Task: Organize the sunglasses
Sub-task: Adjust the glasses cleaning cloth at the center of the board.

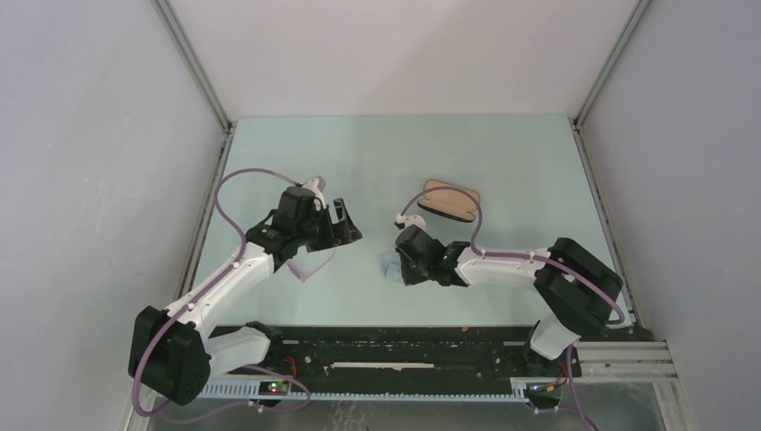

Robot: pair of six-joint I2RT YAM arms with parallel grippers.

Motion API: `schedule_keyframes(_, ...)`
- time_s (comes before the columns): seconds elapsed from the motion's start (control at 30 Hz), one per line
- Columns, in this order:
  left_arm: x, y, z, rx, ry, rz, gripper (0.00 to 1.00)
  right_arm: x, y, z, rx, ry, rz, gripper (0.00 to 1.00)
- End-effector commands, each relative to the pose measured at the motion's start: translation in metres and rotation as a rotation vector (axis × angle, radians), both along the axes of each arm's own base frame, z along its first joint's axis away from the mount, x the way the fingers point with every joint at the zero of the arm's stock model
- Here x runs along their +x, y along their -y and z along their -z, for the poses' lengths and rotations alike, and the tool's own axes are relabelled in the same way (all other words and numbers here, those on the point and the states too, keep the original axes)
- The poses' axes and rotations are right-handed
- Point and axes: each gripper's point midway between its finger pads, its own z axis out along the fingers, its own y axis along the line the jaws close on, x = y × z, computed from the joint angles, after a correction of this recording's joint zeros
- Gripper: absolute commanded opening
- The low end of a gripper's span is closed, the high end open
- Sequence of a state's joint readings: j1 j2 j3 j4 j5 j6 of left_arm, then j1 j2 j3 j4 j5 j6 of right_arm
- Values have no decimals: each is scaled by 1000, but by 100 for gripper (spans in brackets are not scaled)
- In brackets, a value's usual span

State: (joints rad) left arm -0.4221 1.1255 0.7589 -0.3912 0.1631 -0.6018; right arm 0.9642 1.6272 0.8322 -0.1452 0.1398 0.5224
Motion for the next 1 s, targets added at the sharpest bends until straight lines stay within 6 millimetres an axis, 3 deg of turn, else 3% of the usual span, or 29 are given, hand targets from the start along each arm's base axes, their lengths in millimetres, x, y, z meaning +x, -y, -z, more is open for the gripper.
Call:
schedule_keyframes(0.0,2,0,-3,-10,19,3,87,11,-1,-46,60,105,12,0)
schedule_keyframes(0.13,2,3,-4,-19,22,16,87,13,5,-64,131,110,37,0)
schedule_keyframes(0.23,2,4,-2,-16,15,26,87,14,17,-61,187,72,56,0)
schedule_keyframes(0.67,-11,24,21,-5,-48,104,87,28,98,-16,435,-142,350,0)
schedule_keyframes(0.8,-14,37,26,-3,-65,138,87,32,116,-19,401,-108,398,48)
schedule_keyframes(0.87,-15,43,29,-2,-74,154,87,35,127,-23,370,-69,436,54)
schedule_keyframes(0.97,-16,52,31,5,-84,175,87,37,139,-34,341,-9,480,53)
